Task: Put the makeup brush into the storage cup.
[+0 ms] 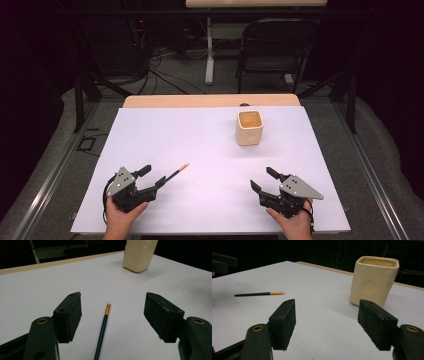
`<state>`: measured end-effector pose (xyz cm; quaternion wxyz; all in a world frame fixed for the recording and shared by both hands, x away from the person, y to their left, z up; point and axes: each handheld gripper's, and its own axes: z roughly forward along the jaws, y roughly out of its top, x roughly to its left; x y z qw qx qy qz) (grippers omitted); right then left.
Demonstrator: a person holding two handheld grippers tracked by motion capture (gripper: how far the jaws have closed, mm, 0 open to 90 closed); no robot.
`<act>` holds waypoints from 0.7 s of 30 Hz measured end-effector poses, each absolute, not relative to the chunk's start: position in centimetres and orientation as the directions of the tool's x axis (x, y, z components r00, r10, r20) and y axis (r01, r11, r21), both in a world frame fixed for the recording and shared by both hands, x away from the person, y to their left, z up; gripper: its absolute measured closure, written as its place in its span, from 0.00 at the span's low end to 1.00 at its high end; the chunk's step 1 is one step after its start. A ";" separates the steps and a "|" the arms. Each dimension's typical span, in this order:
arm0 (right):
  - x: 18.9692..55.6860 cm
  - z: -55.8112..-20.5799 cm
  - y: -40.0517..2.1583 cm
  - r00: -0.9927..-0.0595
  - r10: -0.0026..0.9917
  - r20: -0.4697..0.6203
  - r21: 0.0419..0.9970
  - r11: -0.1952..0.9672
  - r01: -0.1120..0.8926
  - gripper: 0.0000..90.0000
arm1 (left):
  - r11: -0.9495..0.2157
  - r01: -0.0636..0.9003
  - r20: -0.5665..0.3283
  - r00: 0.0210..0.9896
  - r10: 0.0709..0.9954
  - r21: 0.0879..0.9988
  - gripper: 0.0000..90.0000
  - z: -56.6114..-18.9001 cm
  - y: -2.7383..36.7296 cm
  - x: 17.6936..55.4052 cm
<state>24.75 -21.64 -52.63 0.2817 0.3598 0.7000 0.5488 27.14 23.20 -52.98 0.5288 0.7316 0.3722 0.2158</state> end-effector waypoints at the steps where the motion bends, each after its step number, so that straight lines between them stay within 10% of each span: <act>1: 24.8 -52.6 -21.6 -0.584 0.811 0.001 0.971 0.139 0.194 0.34 | -0.169 0.316 -0.073 0.630 0.773 0.934 0.34 -53.0 23.2 27.1; 21: 25.0 -52.8 -20.4 -0.589 0.807 -0.030 0.963 0.183 0.200 0.35 | -0.154 0.374 -0.099 0.576 0.811 0.914 0.35 -52.0 24.2 27.2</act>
